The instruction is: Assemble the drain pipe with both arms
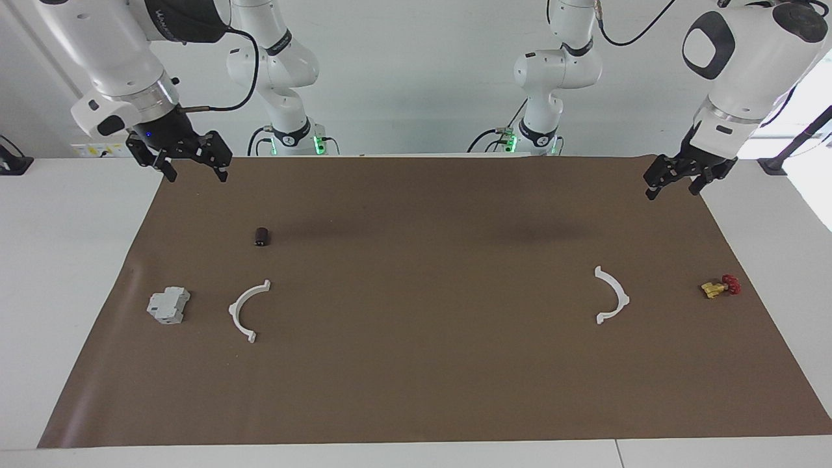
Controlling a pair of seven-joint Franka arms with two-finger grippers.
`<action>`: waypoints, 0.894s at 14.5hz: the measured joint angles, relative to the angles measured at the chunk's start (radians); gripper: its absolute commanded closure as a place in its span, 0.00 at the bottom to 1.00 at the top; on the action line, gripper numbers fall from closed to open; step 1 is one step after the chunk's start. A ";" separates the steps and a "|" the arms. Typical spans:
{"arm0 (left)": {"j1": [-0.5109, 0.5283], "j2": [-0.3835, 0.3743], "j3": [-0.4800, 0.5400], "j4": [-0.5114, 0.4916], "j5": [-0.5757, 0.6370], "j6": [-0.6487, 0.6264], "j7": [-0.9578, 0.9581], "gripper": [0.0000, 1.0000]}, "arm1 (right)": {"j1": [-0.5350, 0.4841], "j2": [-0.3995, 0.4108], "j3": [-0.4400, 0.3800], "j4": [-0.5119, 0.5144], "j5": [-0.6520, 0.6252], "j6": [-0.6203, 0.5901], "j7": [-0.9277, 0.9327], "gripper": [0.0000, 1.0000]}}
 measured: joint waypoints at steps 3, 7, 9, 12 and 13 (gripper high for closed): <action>0.000 0.000 0.001 0.000 0.000 -0.003 0.001 0.00 | 0.000 0.000 0.000 0.000 0.000 0.000 0.000 0.00; 0.000 0.000 0.002 0.000 0.000 -0.005 0.006 0.00 | 0.000 0.001 0.000 0.000 0.000 0.000 0.000 0.00; 0.004 0.000 0.004 0.000 0.000 -0.008 0.013 0.00 | 0.000 0.000 0.000 0.000 0.000 -0.001 0.000 0.00; 0.014 0.000 0.005 0.000 0.000 -0.010 0.023 0.00 | -0.002 0.000 -0.001 -0.011 0.000 -0.001 -0.002 0.00; 0.015 0.000 0.005 0.000 0.000 -0.012 0.023 0.00 | -0.003 0.000 -0.001 -0.019 0.000 0.010 -0.013 0.00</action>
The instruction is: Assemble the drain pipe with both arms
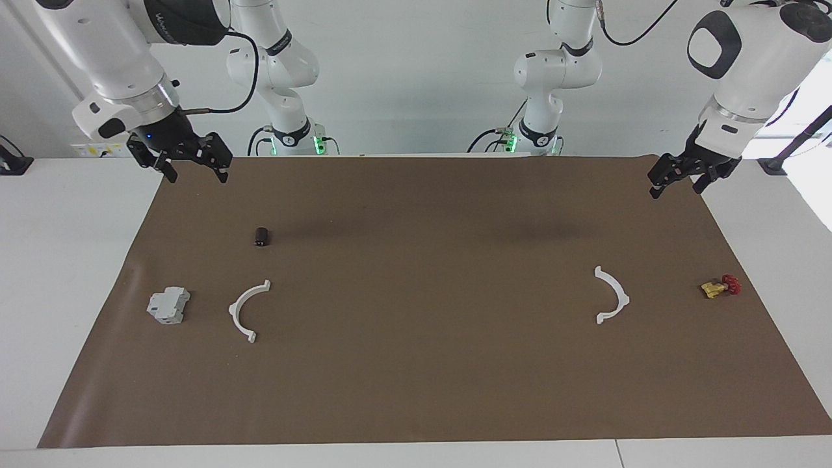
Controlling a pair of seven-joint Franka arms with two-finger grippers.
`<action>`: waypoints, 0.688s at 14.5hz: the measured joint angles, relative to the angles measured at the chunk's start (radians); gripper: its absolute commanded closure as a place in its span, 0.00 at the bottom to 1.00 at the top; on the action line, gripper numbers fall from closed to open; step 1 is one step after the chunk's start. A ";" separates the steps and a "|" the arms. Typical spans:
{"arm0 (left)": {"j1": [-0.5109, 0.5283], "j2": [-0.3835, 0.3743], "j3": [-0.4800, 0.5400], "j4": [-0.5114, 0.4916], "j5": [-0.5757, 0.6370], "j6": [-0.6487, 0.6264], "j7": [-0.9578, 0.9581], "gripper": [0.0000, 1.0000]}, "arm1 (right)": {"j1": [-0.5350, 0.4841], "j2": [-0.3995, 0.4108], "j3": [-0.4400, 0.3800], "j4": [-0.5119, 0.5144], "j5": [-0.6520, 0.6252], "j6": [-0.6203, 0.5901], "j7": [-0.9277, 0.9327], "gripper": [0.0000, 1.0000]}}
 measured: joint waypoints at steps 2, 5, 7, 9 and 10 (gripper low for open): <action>-0.001 0.000 -0.001 0.000 0.000 -0.004 0.000 0.00 | -0.004 -0.006 0.000 -0.044 0.000 0.089 -0.028 0.00; -0.002 0.000 -0.003 0.000 0.000 -0.018 0.000 0.00 | -0.022 -0.008 0.000 -0.199 0.000 0.298 -0.060 0.00; -0.002 0.000 -0.003 0.000 0.000 -0.017 0.001 0.00 | -0.044 0.051 -0.001 -0.270 0.000 0.451 -0.088 0.00; -0.001 0.000 -0.003 -0.002 0.000 -0.010 0.012 0.00 | -0.057 0.149 -0.001 -0.289 0.000 0.594 -0.102 0.00; -0.001 0.003 -0.002 -0.007 0.000 0.006 0.035 0.00 | -0.060 0.205 -0.001 -0.289 0.001 0.653 -0.103 0.00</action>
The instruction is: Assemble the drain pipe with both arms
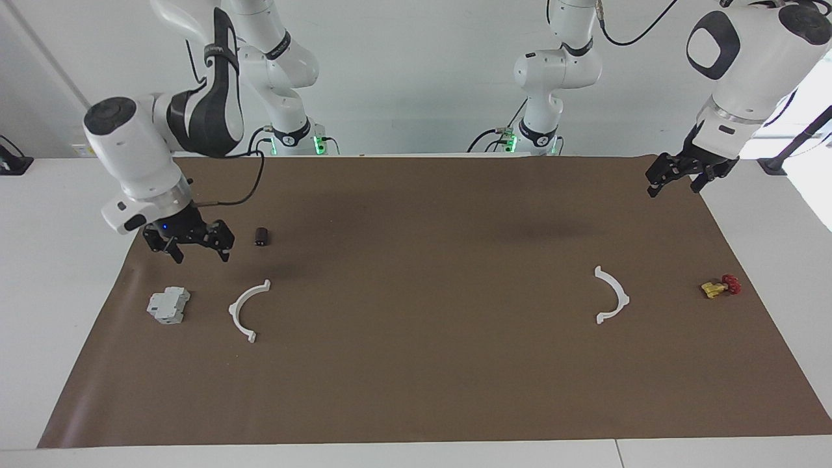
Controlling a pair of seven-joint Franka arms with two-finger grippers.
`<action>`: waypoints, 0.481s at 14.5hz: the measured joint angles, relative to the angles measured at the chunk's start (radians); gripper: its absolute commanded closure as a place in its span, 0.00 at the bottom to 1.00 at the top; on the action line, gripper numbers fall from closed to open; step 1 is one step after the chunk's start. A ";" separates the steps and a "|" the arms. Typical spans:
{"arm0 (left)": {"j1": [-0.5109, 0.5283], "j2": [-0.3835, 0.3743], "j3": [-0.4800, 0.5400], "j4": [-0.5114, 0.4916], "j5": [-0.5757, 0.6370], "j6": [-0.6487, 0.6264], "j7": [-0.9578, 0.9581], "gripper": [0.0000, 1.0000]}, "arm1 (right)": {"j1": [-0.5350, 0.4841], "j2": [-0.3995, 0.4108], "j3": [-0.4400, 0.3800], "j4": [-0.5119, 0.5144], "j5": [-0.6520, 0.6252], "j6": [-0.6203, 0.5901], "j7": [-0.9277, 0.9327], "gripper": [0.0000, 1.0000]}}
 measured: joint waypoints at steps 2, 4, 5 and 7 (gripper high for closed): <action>0.001 0.016 0.001 -0.023 0.000 0.055 0.067 0.00 | -0.011 0.106 0.000 0.001 0.012 0.088 -0.002 0.00; 0.001 0.054 0.001 -0.045 0.000 0.117 0.126 0.00 | -0.022 0.177 0.001 0.005 0.072 0.136 -0.030 0.00; 0.001 0.082 0.002 -0.051 0.000 0.150 0.147 0.00 | -0.023 0.194 0.002 0.011 0.087 0.143 -0.037 0.00; 0.001 0.145 0.002 -0.058 0.000 0.221 0.169 0.00 | -0.017 0.197 0.008 0.020 0.090 0.143 -0.037 0.08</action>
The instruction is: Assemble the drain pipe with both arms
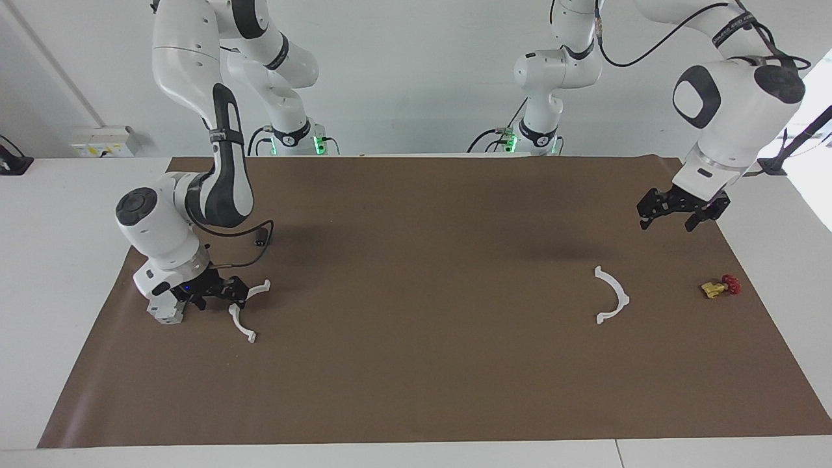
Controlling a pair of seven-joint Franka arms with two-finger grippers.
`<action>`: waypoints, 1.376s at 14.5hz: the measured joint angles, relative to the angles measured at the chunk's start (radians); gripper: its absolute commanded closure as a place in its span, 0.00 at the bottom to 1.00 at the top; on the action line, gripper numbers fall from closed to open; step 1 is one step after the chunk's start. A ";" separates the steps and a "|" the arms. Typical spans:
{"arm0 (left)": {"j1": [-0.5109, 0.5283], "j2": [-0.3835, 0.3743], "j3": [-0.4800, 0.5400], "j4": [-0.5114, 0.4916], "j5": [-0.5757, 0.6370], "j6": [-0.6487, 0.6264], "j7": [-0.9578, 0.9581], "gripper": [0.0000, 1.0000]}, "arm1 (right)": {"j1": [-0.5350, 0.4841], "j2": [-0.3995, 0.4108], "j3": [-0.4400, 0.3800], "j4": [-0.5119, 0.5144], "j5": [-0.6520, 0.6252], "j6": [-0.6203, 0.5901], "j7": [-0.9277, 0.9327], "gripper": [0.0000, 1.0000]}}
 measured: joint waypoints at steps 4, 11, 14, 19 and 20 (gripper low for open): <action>0.000 0.112 0.000 -0.025 0.000 0.145 0.012 0.00 | 0.013 -0.003 0.007 0.007 0.001 0.000 -0.030 0.30; -0.004 0.191 -0.013 -0.071 0.000 0.262 0.024 0.02 | 0.007 0.012 0.005 0.004 0.007 0.001 -0.062 0.44; -0.018 0.230 -0.017 -0.079 -0.003 0.311 0.026 0.13 | 0.008 0.012 0.005 0.000 0.007 0.001 -0.062 0.44; -0.030 0.278 -0.018 -0.079 -0.017 0.381 0.026 0.40 | 0.008 0.012 0.005 -0.022 0.008 0.001 -0.062 0.56; -0.030 0.281 -0.018 -0.079 -0.017 0.390 0.026 0.58 | 0.008 0.012 0.005 -0.025 0.008 0.002 -0.062 0.64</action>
